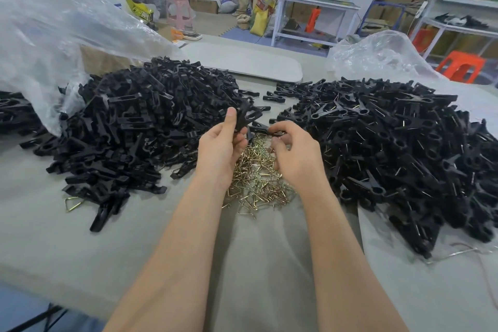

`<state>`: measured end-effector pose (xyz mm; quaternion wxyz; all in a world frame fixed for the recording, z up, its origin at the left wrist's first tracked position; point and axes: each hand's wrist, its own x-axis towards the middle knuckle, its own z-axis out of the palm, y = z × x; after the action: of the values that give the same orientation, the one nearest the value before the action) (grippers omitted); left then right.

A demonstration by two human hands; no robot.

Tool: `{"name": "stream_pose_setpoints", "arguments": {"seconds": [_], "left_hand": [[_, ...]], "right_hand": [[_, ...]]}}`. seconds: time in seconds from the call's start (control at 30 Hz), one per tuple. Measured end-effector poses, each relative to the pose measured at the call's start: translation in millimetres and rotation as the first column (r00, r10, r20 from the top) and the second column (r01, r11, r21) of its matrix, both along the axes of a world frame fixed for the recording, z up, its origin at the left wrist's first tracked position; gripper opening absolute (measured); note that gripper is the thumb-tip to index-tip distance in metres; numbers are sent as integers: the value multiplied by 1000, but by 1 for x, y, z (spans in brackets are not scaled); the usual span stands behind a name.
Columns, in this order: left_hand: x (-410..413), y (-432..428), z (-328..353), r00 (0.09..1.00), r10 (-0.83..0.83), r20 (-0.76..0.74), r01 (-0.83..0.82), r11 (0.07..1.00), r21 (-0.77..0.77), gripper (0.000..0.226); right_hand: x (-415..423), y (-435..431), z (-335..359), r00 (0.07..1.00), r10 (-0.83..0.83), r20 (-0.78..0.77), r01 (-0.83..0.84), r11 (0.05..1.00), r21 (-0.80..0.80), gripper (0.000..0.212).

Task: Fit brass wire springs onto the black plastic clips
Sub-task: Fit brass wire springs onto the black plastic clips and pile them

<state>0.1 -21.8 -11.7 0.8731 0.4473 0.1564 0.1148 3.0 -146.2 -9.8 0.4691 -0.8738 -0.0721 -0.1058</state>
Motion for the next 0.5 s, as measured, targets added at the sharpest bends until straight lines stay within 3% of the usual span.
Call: {"name": "stream_pose_setpoints", "arguments": {"seconds": [0.2, 0.37, 0.5], "left_hand": [[0, 0, -3, 999, -53, 14, 53, 999, 14, 23], [1, -6, -7, 993, -93, 73, 65, 945, 320, 21], [-2, -7, -5, 976, -171, 132, 93, 883, 461, 9]], "right_hand": [[-2, 2, -1, 998, -26, 54, 19, 992, 124, 33], [5, 4, 2, 994, 15, -105, 32, 902, 431, 20], [9, -1, 1, 997, 43, -69, -6, 889, 457, 25]]}}
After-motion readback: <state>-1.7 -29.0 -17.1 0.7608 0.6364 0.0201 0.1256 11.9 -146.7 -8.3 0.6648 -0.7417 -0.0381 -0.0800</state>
